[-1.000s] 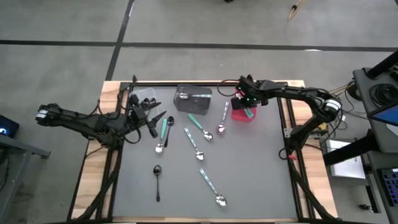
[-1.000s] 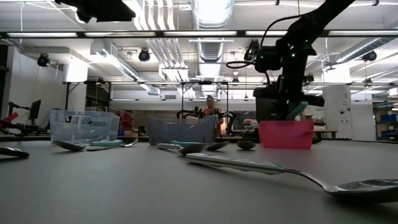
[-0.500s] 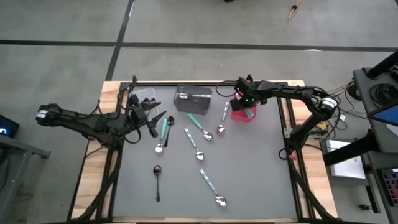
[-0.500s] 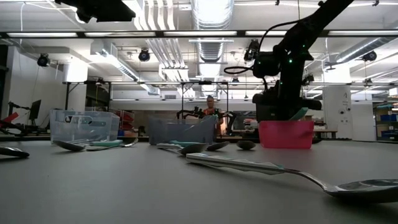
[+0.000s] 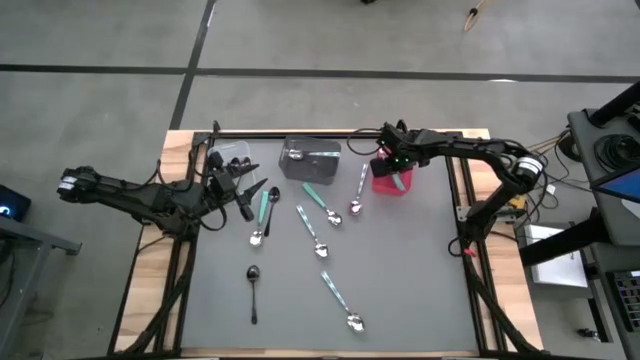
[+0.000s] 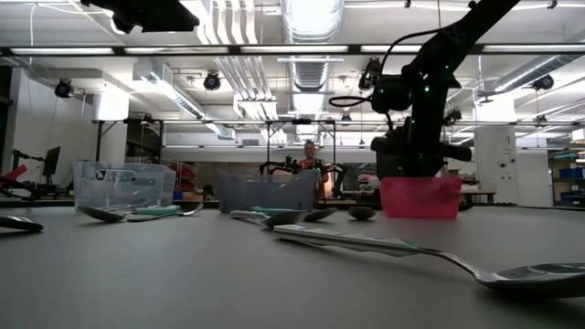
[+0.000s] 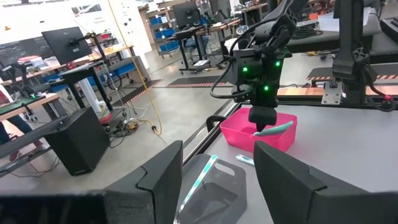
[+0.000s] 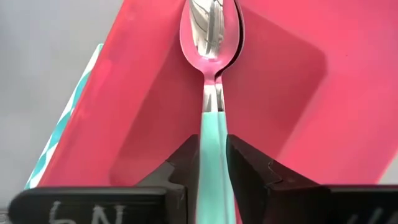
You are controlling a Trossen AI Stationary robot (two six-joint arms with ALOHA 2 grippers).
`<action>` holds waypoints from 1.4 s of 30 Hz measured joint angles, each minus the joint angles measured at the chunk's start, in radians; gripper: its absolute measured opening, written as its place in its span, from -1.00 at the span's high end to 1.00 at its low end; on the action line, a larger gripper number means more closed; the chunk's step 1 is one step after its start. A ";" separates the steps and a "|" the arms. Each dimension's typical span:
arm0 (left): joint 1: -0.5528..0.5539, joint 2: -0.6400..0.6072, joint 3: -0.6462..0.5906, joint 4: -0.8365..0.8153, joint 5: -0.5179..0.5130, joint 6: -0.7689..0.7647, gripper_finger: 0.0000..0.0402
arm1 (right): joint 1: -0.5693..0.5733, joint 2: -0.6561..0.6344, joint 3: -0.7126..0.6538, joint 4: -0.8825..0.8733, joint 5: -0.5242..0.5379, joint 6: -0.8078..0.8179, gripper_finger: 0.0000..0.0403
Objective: Sort silverware by color (type)
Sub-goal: Put the right green spoon into the red bin, then put the middle blue patterned spoon into the black bin
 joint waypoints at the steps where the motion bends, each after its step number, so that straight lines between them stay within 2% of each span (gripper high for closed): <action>1: 0.000 0.000 0.000 0.000 0.000 0.000 0.11 | 0.000 -0.004 0.004 -0.006 0.000 0.000 0.67; 9: 0.000 0.000 0.000 -0.004 0.000 -0.001 0.11 | 0.038 -0.069 0.055 -0.032 0.004 -0.017 0.73; 13: 0.000 0.000 0.000 -0.041 0.000 -0.050 0.11 | 0.116 -0.114 0.064 -0.021 0.074 -0.038 0.75; 18: 0.000 0.000 0.000 -0.142 0.002 -0.210 0.11 | 0.260 -0.172 0.060 -0.013 0.225 -0.049 0.76; 23: -0.002 0.000 0.000 -0.369 0.012 -0.485 0.11 | 0.407 -0.205 0.058 -0.009 0.372 -0.064 0.76; 26: -0.002 0.000 0.000 -0.507 0.060 -0.659 0.11 | 0.480 -0.214 0.057 0.025 0.456 -0.080 0.76; 29: -0.002 0.001 0.000 -0.577 0.136 -0.787 0.11 | 0.533 -0.215 0.056 0.074 0.499 -0.128 0.76; 36: -0.016 0.057 0.000 -0.587 0.327 -0.934 0.11 | 0.609 -0.184 0.048 0.321 0.498 -0.353 0.76; 42: -0.069 0.139 0.000 -0.587 0.425 -1.073 0.11 | 0.650 -0.162 0.020 0.508 0.463 -0.486 0.76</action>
